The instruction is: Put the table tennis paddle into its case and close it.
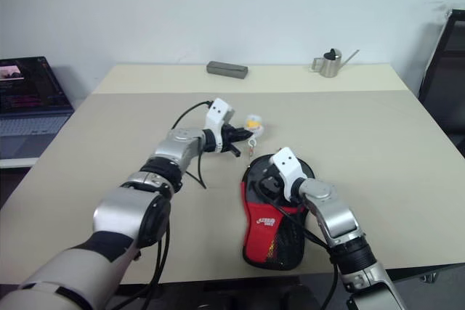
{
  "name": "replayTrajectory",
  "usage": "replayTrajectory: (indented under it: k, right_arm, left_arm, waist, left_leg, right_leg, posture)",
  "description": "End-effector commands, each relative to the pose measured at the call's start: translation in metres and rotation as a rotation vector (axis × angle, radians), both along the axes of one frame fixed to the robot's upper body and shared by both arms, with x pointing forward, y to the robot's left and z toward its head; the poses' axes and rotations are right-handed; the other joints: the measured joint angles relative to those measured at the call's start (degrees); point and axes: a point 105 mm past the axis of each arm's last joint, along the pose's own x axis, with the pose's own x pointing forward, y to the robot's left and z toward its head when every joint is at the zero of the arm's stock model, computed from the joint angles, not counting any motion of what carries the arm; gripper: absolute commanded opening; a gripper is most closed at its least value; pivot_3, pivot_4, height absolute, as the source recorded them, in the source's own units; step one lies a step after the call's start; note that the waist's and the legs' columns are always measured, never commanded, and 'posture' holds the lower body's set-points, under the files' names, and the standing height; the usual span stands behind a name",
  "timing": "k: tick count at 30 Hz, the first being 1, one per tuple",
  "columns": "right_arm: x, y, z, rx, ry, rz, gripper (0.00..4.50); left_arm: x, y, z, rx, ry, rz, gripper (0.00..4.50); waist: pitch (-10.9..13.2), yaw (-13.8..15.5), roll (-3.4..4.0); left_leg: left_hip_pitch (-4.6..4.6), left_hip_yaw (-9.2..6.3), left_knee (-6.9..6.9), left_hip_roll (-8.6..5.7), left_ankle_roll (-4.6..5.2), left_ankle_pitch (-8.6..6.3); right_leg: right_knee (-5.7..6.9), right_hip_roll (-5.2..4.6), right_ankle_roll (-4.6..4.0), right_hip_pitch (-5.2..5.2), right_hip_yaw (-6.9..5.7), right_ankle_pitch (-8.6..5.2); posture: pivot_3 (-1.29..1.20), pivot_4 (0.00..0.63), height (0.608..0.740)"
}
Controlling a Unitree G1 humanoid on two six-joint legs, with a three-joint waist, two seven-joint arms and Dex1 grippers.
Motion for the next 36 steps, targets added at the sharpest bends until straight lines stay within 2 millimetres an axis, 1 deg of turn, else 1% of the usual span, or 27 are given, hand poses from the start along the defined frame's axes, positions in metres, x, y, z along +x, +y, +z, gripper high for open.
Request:
replayTrajectory:
  k: [1,3,7,16,22,28,29,32,36]
  right_arm:
    - [-0.019,0.001,-0.046,-0.049,0.184,-0.007,4.50]
    - [-0.020,0.003,-0.047,-0.047,0.186,-0.011,4.50]
    - [-0.023,0.001,-0.052,-0.045,0.198,-0.035,4.50]
    - [-0.033,0.003,-0.057,-0.039,0.218,-0.059,4.50]
    - [-0.040,0.005,-0.060,-0.037,0.230,-0.067,4.50]
    - [-0.048,0.006,-0.062,-0.042,0.245,-0.068,4.50]
    - [-0.048,0.006,-0.062,-0.042,0.245,-0.069,4.50]
    - [-0.050,0.005,-0.062,-0.045,0.249,-0.072,4.50]
    - [-0.052,0.006,-0.062,-0.047,0.253,-0.073,4.50]
  left_arm:
    - [0.004,-0.018,0.027,0.011,-0.099,-0.032,0.02]
    - [0.004,-0.022,0.028,0.015,-0.104,-0.037,0.02]
    - [0.003,-0.041,0.031,0.055,-0.143,-0.053,0.02]
    - [0.003,-0.057,0.034,0.122,-0.205,-0.060,0.02]
    - [0.002,-0.074,0.039,0.151,-0.259,-0.060,0.02]
    - [0.000,-0.092,0.048,0.163,-0.311,-0.059,0.02]
    - [-0.001,-0.093,0.048,0.164,-0.313,-0.060,0.02]
    - [-0.006,-0.105,0.044,0.214,-0.347,-0.098,0.02]
    - [-0.013,-0.120,0.040,0.239,-0.361,-0.139,0.02]
  waist:
    - [-0.01,-0.06,-0.02]
    - [-0.01,-0.13,-0.02]
    - [-0.03,0.01,-0.04]
    - [-0.14,0.09,-0.09]
    - [-0.17,0.35,-0.15]
    - [-0.18,0.45,-0.15]
    - [-0.18,0.46,-0.15]
    - [-0.19,0.59,-0.16]
    - [-0.19,0.83,-0.16]
  left_leg:
    - [0.00,0.01,0.00,-0.01,0.00,0.00]
    - [0.01,0.02,-0.01,-0.01,0.00,0.00]
    - [0.00,-0.02,-0.01,-0.01,0.00,0.00]
    - [0.01,-0.01,-0.02,-0.01,0.00,0.00]
    - [0.00,-0.01,-0.02,-0.03,-0.01,-0.01]
    - [0.01,-0.01,-0.02,-0.04,-0.01,-0.01]
    - [0.00,-0.01,-0.02,-0.03,-0.01,-0.01]
    - [0.01,-0.01,-0.02,-0.04,-0.01,-0.01]
    - [0.01,-0.01,-0.02,-0.06,-0.01,-0.01]
  right_leg:
    - [0.00,0.00,0.00,0.00,0.01,0.00]
    - [0.00,0.01,0.01,0.00,0.01,0.00]
    - [0.00,0.06,0.01,0.00,-0.02,-0.01]
    - [-0.01,0.05,0.02,0.01,-0.01,-0.01]
    - [-0.05,0.05,0.03,0.03,-0.01,-0.02]
    - [-0.04,0.05,0.16,0.05,-0.02,-0.10]
    - [-0.05,0.05,0.18,0.05,-0.02,-0.10]
    - [-0.05,0.05,0.18,0.06,-0.03,-0.10]
    - [-0.05,0.05,0.17,0.06,-0.03,-0.10]
  posture:
    - [0.00,0.150,0.740]
    - [0.00,0.150,0.740]
    - [0.00,0.150,0.740]
    - [0.00,0.150,0.740]
    - [0.00,0.150,0.740]
    - [0.00,0.150,0.740]
    - [0.00,0.150,0.740]
    - [0.00,0.150,0.740]
    - [0.00,0.150,0.740]
